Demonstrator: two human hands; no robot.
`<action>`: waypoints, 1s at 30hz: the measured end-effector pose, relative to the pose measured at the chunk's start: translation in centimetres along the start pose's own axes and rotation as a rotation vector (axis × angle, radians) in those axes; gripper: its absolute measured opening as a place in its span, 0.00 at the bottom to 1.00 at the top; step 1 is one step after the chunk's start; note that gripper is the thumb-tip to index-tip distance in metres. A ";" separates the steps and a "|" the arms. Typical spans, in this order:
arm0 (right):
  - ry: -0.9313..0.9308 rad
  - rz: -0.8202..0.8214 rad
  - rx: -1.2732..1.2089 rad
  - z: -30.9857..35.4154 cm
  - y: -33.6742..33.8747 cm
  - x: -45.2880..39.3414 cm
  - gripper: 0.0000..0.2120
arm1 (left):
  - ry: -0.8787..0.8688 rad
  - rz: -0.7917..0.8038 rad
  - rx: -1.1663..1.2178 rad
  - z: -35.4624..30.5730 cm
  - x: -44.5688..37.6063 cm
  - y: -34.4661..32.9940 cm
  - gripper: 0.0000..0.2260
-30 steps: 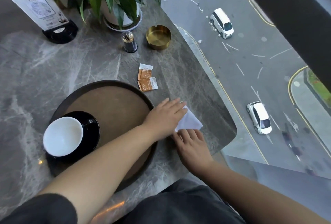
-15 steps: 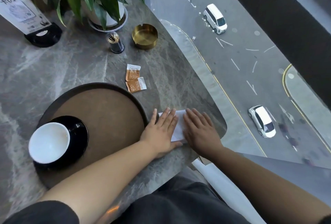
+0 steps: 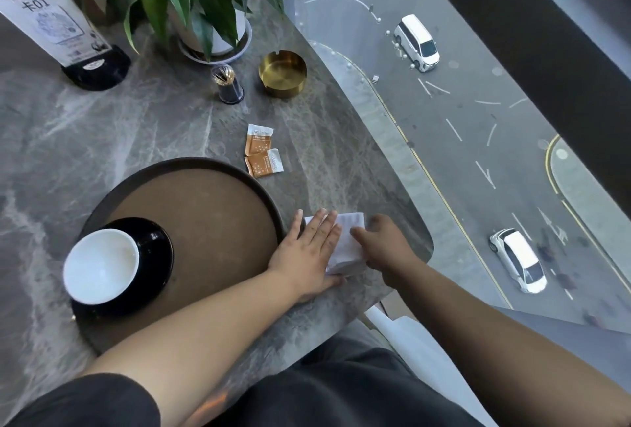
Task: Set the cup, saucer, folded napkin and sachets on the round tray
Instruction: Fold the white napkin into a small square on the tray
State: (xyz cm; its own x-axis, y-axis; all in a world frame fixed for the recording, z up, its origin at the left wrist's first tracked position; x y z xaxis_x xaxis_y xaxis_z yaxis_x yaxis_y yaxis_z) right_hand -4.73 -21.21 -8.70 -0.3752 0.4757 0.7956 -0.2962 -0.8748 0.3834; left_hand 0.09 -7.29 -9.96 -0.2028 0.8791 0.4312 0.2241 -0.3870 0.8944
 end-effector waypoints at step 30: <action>0.328 0.323 0.305 4.3 -11.0 7.7 0.08 | 0.812 -0.912 1.358 7.4 17.4 -4.1 0.07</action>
State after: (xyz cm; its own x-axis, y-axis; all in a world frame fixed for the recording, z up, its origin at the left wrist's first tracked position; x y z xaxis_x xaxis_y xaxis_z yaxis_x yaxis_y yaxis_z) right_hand -0.64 -8.31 -4.78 -0.6731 0.1398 0.7262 0.1291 -0.9447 0.3015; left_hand 2.70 11.65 -6.96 -0.9582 0.1641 0.2343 0.2372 0.9137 0.3299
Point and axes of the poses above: each hand's wrist, its own x-axis away from the middle knuckle, its own y-axis out of the back of the hand, z = x × y, the point moved 5 cm from there along -x, towards the middle knuckle, and after that the axes turned 14 degrees about -y, right-handed, at the moved point
